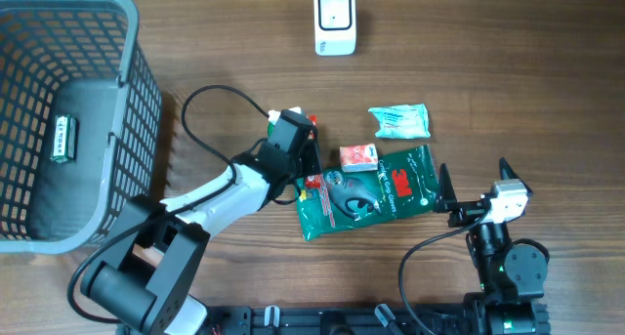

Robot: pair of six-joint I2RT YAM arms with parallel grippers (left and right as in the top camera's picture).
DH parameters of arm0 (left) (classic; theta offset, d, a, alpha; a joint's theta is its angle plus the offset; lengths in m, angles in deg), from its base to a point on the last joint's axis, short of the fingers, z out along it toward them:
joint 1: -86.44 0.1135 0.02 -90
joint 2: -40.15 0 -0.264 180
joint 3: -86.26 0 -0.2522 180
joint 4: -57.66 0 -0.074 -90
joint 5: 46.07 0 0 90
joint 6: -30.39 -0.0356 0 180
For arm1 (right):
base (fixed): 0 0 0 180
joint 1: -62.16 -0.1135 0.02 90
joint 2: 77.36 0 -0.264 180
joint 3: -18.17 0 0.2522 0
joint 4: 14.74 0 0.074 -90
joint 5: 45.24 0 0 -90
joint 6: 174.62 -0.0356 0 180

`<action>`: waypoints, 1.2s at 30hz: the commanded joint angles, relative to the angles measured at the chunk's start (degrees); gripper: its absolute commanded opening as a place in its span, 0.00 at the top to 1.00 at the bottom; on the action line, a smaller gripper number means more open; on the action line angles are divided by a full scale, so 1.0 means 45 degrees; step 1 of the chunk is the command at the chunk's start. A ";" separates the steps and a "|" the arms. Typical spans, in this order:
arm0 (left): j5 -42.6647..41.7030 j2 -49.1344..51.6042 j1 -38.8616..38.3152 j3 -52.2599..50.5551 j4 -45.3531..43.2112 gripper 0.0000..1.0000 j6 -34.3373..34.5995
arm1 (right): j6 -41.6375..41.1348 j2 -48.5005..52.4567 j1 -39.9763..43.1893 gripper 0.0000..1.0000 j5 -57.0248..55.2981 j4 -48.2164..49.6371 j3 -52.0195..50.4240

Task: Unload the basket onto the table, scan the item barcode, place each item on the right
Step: 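Carry the red Nescafe stick out and lay it beside the jar, then reach the left gripper into the basket toward the green box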

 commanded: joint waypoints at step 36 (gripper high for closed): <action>-0.0933 -0.4867 1.4683 0.2283 0.1617 0.00 -0.6533 | 0.0155 -0.0078 -0.0005 0.00 0.0102 0.0029 -0.0015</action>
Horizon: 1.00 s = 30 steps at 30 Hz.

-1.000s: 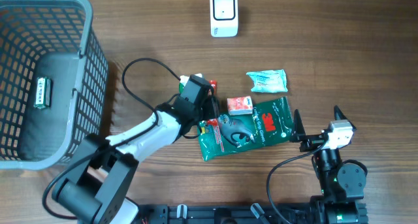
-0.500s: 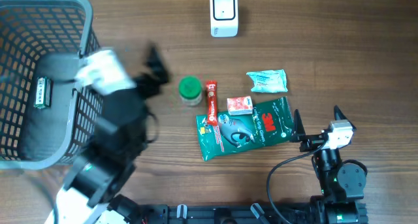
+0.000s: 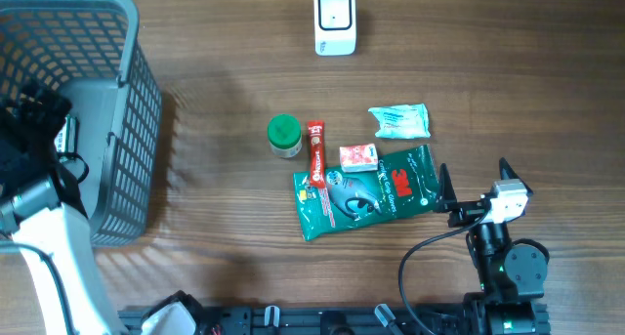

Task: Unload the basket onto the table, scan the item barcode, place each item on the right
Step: 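Reach the left gripper into the basket toward the green box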

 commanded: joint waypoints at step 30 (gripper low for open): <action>-0.0457 0.7708 -0.0039 0.0136 -0.1909 0.00 0.1020 | 0.0155 -0.0078 -0.0005 0.00 0.0102 0.0029 -0.0015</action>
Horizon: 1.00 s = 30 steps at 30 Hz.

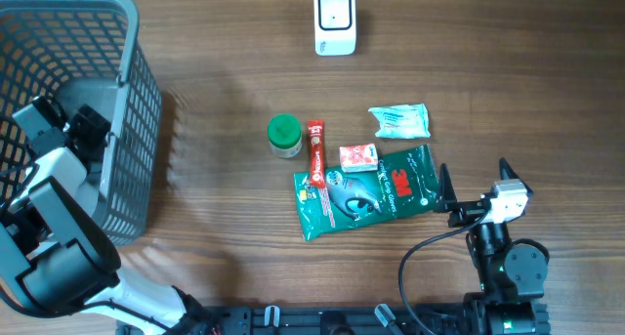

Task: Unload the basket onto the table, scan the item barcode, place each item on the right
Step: 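Reach the left gripper into the basket toward the green box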

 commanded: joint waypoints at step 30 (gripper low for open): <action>0.4809 -0.3016 -0.2220 0.1472 0.3264 0.00 -0.0087 | 0.0151 -0.0078 -0.0005 0.00 0.0102 0.0029 -0.0015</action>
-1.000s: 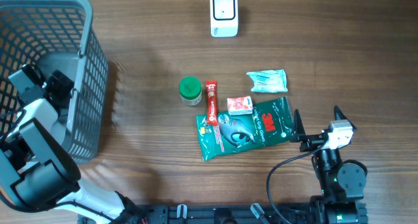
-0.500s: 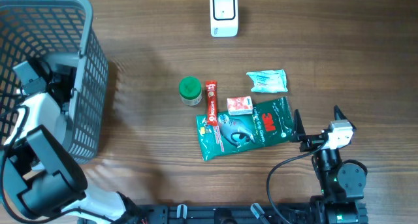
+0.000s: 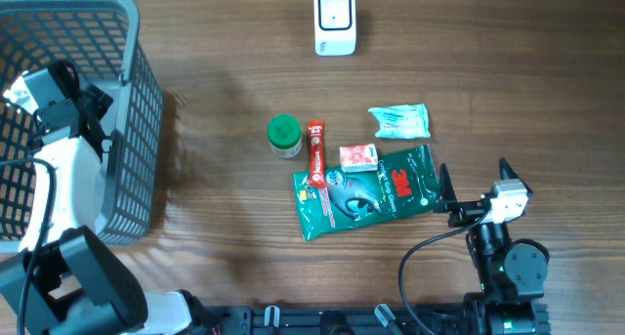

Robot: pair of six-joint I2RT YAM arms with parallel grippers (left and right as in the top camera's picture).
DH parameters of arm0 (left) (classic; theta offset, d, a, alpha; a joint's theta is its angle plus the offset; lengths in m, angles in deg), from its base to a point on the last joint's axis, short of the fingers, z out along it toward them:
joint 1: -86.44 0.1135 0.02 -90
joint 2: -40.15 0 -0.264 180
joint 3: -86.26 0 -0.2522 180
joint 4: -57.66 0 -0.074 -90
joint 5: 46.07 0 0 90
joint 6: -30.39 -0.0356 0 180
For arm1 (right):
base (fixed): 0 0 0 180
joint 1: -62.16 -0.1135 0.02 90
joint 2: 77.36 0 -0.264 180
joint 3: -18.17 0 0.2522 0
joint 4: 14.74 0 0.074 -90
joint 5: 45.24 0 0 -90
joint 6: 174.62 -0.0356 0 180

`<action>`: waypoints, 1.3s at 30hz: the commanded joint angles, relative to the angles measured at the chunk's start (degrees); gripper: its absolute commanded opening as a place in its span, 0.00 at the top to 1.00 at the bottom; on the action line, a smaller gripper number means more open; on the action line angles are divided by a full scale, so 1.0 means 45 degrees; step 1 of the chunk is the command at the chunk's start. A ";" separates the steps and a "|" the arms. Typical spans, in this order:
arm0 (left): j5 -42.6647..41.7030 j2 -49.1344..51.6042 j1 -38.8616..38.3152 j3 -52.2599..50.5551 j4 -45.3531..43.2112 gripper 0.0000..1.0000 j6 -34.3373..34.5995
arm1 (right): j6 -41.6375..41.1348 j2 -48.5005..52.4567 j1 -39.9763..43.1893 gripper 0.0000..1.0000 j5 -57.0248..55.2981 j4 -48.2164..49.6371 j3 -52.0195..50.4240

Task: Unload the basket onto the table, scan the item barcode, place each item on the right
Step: 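Reach the left gripper into the basket toward the green box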

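Observation:
The white barcode scanner (image 3: 334, 20) stands at the far middle of the table. On the table lie a green-capped bottle (image 3: 283, 135), a red stick pack (image 3: 314, 149), a small red-and-white box (image 3: 358, 157), a green 3M pack (image 3: 366, 193) and a teal-white packet (image 3: 398, 120). My left gripper (image 3: 91, 105) is down inside the grey basket (image 3: 137, 42), by its right wall. Whether its fingers hold anything is hidden. My right gripper (image 3: 474, 179) rests open at the near right, beside the 3M pack.
The basket fills the far left corner, and its mesh right wall (image 3: 146, 130) stands between the left arm and the items. The scanner's cable runs off the far edge. The right arm's base (image 3: 508, 267) sits at the near right edge.
Inside the basket my left wrist has shifted toward the far side and now points at the right wall. The table items and the right arm are unchanged.
My left gripper was at the green-capped bottle beside the red stick pack, and a dark labelled item lay in the basket. Then the bottle stood alone on the table with the arm over at the basket. Since then the arm has stayed inside the basket, covering that item.

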 commanded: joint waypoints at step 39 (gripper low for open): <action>-0.0865 0.4274 0.2011 0.0248 -0.2069 0.25 -0.4867 | 0.0155 -0.0078 -0.0005 0.00 0.0102 0.0029 -0.0015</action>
